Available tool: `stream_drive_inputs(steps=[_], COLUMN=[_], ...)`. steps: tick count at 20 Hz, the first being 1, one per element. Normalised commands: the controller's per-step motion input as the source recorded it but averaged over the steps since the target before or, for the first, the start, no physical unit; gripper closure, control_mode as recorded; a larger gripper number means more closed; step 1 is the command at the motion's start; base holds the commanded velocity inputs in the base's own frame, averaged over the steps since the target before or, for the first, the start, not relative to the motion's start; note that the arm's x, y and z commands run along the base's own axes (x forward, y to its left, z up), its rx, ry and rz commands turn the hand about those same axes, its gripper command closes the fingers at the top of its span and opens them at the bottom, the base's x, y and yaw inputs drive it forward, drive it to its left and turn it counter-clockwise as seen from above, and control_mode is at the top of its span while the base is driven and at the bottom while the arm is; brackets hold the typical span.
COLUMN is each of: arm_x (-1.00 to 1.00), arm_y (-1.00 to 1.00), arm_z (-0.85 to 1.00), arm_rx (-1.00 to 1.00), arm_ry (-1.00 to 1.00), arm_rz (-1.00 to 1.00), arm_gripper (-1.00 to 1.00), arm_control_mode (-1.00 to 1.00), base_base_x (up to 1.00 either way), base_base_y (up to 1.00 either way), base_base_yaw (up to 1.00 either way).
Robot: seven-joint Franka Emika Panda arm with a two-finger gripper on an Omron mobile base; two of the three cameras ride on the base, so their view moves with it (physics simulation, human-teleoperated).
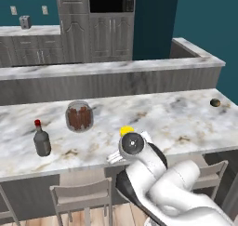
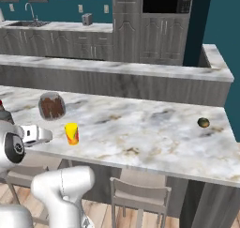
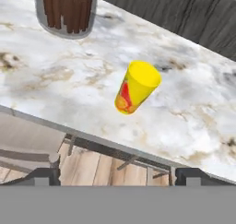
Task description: Open the cabinet directly in front. Then move the liquor and the cup to the dining counter with the jar on it.
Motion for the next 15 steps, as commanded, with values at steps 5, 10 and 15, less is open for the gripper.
stream_drive_inputs(steps=[5, 10, 15], arm_x=[-1.00, -1.00, -0.83], arm_y=[0.00, 0.04, 0.23], arm_z=[0.93, 1.00, 0.67], arm_rx=[-0.14, -0.10, -0.16], arm_ry=[-0.69, -0.63, -0.52], arm_rz=[-0.04, -0.06, -0.05], arm_gripper=[-1.00, -1.00, -1.00], arm_control_mode=[-1.00, -1.00, -1.00], base_base_x=[0.00, 0.00, 0.00], base_base_y=[0.00, 0.00, 0.00], base_base_yaw=[0.00, 0.00, 0.00])
